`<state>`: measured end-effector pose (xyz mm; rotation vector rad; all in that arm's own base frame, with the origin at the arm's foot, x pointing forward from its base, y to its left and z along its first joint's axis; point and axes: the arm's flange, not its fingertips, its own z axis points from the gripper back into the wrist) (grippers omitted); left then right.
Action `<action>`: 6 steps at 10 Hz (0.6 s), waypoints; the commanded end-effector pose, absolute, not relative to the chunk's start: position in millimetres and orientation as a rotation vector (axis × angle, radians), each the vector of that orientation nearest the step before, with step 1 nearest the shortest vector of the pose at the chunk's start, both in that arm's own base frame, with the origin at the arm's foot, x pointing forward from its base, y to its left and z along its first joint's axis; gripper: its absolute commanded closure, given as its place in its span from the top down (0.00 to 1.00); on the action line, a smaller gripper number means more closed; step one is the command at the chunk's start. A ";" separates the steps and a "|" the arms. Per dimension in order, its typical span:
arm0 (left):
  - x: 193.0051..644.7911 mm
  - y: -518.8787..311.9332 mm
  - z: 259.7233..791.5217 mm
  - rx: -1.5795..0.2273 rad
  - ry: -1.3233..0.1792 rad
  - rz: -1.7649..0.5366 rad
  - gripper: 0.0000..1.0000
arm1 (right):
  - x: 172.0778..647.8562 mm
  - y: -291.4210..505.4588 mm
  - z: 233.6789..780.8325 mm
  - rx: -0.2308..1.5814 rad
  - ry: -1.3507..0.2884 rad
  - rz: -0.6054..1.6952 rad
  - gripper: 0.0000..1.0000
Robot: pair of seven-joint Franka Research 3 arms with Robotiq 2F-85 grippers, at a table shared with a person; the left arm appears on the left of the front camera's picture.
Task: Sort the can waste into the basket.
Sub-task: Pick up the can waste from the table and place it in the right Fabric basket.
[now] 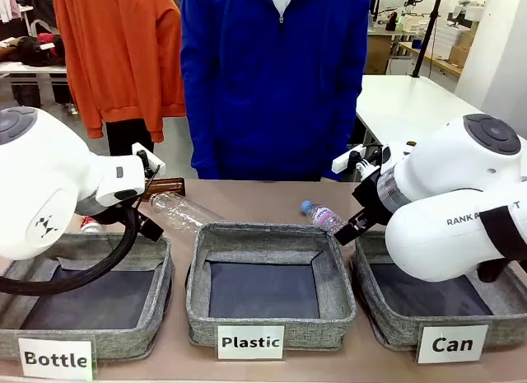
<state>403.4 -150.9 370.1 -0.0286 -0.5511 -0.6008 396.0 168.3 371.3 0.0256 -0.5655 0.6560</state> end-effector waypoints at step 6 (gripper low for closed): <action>403.4 -150.9 370.2 -0.029 -0.551 -0.601 1.00 | 396.0 168.3 371.3 0.026 -0.566 0.656 1.00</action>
